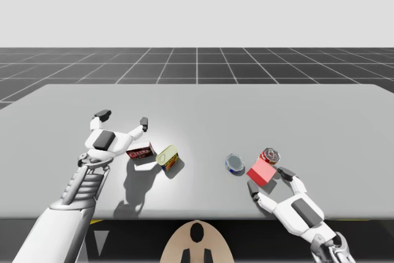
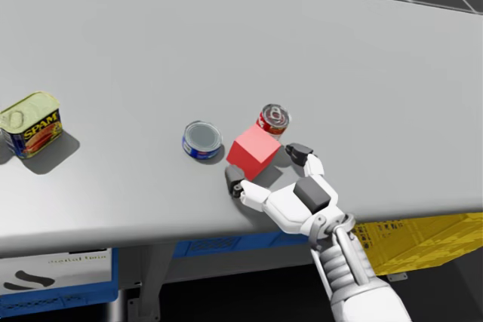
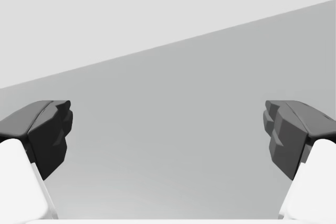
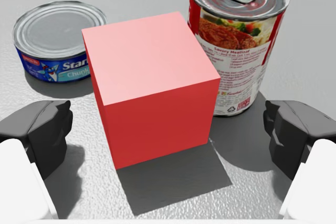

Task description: Find the red cube and pick it up.

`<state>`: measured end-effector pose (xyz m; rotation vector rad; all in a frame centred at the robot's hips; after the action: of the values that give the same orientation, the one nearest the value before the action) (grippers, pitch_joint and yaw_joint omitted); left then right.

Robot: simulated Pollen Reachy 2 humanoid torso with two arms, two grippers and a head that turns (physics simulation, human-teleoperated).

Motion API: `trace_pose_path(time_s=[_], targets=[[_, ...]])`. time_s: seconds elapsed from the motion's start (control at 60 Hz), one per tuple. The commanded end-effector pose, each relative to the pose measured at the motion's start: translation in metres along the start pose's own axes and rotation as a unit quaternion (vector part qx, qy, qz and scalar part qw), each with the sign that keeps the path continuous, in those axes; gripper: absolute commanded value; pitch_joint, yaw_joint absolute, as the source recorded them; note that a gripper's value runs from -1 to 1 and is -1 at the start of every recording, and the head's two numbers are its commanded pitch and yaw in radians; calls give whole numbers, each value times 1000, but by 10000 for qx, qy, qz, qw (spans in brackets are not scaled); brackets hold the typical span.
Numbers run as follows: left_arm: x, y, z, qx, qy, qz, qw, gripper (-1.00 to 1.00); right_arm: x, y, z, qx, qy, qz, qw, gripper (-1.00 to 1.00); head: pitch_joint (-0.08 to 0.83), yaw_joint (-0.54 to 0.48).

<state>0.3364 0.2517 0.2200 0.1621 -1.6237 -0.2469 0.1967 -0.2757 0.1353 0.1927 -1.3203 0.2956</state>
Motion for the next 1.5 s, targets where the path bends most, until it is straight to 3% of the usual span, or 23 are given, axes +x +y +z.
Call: trace_pose_path(time_s=[0.017, 0.333, 0.433, 0.467, 0.517, 0.833, 1.267, 1.5], targets=[[0, 0, 0, 26, 0, -11, 10000, -1000, -4, 0, -22, 109, 68, -2, 9999, -1000, 768, -339], [-1, 1, -2, 20, -3, -32, 10000, -1000, 2, 1, -43, 184, 308, -53, 9993, -1000, 767, -329], [-1, 1, -2, 17, -5, -43, 10000, -1000, 0, 3, -43, 208, 373, 25, 9991, -991, 765, -327], [-1, 1, -2, 14, -5, -44, 10000, -1000, -2, 4, -41, 41, 280, 108, 9995, 53, 765, -327], [-1, 1, -2, 12, -4, -54, 10000, -1000, -3, 4, -39, 74, 300, 82, 9995, 1000, 764, -327], [-2, 1, -3, 19, -13, -99, 9999, -1000, 0, 8, -23, 103, 348, 57, 9993, 1000, 709, -333], [-2, 1, -3, 21, -14, -102, 9999, -1000, 0, 13, -17, 101, 339, 65, 9994, 1000, 438, -335], [-3, 0, -2, 67, -23, -140, 9999, -1000, 11, 17, -12, 116, 235, 195, 9995, 1000, 366, -344]])
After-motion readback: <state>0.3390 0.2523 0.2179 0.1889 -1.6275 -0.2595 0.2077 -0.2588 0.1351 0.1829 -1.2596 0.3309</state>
